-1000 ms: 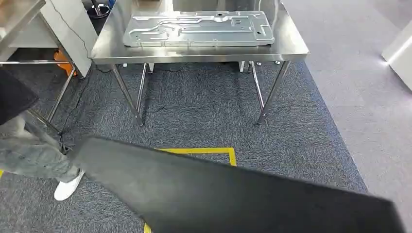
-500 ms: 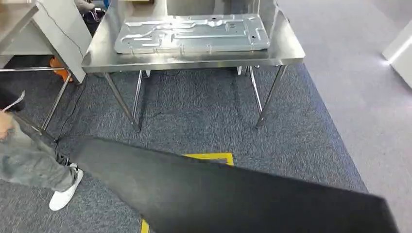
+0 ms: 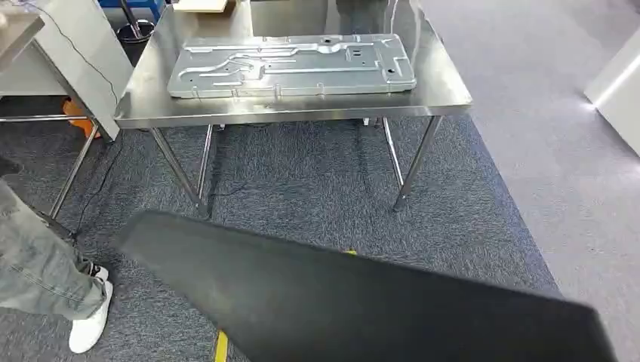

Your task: Take the parts from the cabinet and place them on the table.

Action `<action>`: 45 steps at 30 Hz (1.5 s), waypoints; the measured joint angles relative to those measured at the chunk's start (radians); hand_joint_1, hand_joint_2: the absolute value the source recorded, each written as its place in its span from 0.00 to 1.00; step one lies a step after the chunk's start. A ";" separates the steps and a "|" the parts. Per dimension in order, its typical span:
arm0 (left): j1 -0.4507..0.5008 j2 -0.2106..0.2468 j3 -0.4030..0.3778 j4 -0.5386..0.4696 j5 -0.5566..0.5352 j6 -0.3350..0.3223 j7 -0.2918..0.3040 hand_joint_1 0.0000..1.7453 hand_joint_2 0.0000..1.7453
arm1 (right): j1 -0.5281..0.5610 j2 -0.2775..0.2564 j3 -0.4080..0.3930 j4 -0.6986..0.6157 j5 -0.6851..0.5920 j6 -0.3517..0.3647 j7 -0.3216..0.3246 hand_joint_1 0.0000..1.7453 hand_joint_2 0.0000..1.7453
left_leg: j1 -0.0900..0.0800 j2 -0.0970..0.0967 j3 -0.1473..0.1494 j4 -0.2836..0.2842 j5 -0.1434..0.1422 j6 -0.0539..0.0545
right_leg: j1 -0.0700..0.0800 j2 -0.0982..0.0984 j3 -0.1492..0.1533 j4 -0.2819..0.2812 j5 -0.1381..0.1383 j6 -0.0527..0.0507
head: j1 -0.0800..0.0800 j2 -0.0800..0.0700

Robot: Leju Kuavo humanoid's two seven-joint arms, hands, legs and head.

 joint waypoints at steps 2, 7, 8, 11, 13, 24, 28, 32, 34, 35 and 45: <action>-0.001 0.000 0.000 0.000 0.000 0.000 0.000 0.00 0.00 | -0.001 0.000 0.000 -0.002 -0.001 0.000 -0.002 1.00 1.00 | 0.000 0.002 0.009 0.000 -0.009 0.006 | -0.004 -0.002 -0.087 0.134 -0.032 0.008 | 0.000 0.000; 0.003 0.000 0.000 0.000 0.000 0.000 0.000 0.00 0.00 | 0.004 0.000 0.000 -0.001 0.000 0.000 0.000 1.00 1.00 | 0.001 -0.002 0.064 -0.003 -0.056 -0.001 | -0.010 -0.005 -0.211 0.171 -0.078 0.020 | 0.000 0.000; 0.002 0.000 0.000 0.000 0.000 0.000 0.000 0.00 0.00 | 0.004 0.000 0.000 -0.001 0.000 0.000 0.000 1.00 1.00 | 0.001 -0.003 0.082 -0.007 -0.066 -0.003 | -0.009 -0.005 -0.196 0.097 -0.024 0.014 | 0.000 0.000; -0.001 -0.006 0.000 0.001 0.000 0.000 0.000 0.00 0.00 | 0.008 0.000 0.000 -0.001 0.000 -0.004 -0.001 1.00 1.00 | -0.001 -0.011 0.109 -0.024 -0.093 -0.018 | 0.003 -0.005 -0.179 -0.023 0.118 -0.009 | 0.001 0.000; 0.001 -0.006 0.000 0.001 0.000 0.000 0.000 0.00 0.00 | 0.010 -0.001 0.000 -0.002 0.000 -0.005 -0.001 1.00 1.00 | -0.002 -0.008 0.130 -0.023 -0.081 -0.031 | 0.002 0.000 -0.164 -0.044 0.115 -0.023 | 0.000 0.000; 0.005 -0.006 0.000 0.000 0.002 -0.001 -0.001 0.00 0.00 | 0.020 -0.001 0.000 -0.003 0.000 0.002 -0.003 1.00 1.00 | 0.010 0.003 -0.105 0.099 -0.084 -0.054 | -0.009 -0.001 0.010 -0.067 0.006 -0.031 | 0.000 0.000; 0.010 -0.006 0.000 0.000 0.002 -0.002 -0.001 0.00 0.00 | 0.022 -0.001 0.000 -0.003 0.000 0.002 -0.003 1.00 1.00 | 0.002 0.004 -0.070 0.014 0.044 -0.034 | -0.005 0.005 0.070 -0.081 -0.024 -0.005 | 0.000 0.000; 0.000 -0.006 0.000 0.000 0.002 -0.002 -0.002 0.00 0.00 | 0.020 -0.001 0.000 -0.004 0.000 0.002 -0.005 1.00 1.00 | 0.006 0.003 -0.025 0.006 0.025 -0.007 | -0.007 -0.003 -0.030 0.109 -0.006 0.011 | 0.000 0.000; 0.001 -0.006 0.000 0.000 0.002 -0.002 -0.002 0.00 0.00 | 0.023 -0.001 0.000 -0.003 0.000 0.001 -0.006 1.00 1.00 | 0.005 0.003 -0.006 0.006 0.005 -0.005 | -0.008 -0.004 -0.135 0.233 -0.085 0.015 | 0.000 0.000; 0.002 -0.006 0.000 0.000 0.002 -0.002 -0.002 0.00 0.00 | 0.024 -0.001 0.000 -0.003 0.000 0.001 -0.006 1.00 1.00 | 0.005 0.002 0.008 0.006 -0.008 -0.005 | -0.007 -0.004 -0.176 0.262 -0.137 0.017 | 0.000 0.000; -0.006 -0.014 0.000 0.002 0.001 -0.006 -0.007 0.00 0.00 | 0.024 -0.002 -0.018 -0.003 0.001 0.019 -0.016 1.00 1.00 | -0.010 -0.014 0.150 0.010 -0.080 -0.041 | 0.005 0.007 -0.151 -0.029 0.119 -0.043 | 0.002 0.000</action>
